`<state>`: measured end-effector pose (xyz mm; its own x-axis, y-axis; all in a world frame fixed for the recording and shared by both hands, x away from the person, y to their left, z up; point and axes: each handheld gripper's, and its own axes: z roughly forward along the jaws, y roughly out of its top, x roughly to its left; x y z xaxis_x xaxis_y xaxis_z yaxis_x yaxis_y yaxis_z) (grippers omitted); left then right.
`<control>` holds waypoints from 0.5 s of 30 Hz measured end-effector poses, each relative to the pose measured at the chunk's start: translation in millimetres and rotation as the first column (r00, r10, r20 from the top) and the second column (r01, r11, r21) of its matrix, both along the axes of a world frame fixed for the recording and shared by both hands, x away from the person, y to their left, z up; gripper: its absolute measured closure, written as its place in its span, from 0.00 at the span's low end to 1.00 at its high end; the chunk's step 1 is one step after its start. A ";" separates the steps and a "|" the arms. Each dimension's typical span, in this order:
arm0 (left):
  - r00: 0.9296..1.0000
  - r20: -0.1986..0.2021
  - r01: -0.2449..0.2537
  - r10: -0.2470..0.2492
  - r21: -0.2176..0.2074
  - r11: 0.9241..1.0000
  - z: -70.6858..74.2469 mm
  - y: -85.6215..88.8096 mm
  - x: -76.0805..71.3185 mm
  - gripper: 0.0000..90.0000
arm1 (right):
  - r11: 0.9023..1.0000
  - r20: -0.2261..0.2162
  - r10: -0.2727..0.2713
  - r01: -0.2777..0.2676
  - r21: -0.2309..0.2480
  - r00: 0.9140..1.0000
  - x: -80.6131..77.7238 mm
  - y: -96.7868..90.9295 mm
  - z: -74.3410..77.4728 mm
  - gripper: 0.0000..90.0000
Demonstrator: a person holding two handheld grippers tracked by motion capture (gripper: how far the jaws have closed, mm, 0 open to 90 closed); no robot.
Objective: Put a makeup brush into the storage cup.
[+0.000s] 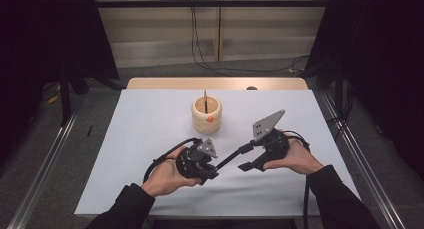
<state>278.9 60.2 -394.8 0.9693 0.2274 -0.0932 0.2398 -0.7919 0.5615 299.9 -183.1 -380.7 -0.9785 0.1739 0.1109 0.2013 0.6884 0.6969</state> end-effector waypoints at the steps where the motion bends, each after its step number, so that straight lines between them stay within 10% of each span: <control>1: 1.000 0.004 0.003 -0.003 0.006 1.000 -0.1 -1.2 -0.1 0.87 | 1.000 -0.007 0.010 -0.010 -0.003 1.000 0.1 0.8 0.0 0.51; 15: 0.998 -0.002 0.067 -0.067 0.115 0.991 -2.1 -13.5 -4.3 0.87 | 0.991 -0.031 0.066 -0.069 -0.117 0.997 -4.0 9.2 -1.2 0.59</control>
<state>274.5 46.8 -396.9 0.9829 0.1712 -0.0682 0.1830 -0.8652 0.4667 295.9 -173.8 -381.9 -0.9854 0.1209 0.1199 0.1690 0.7780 0.6050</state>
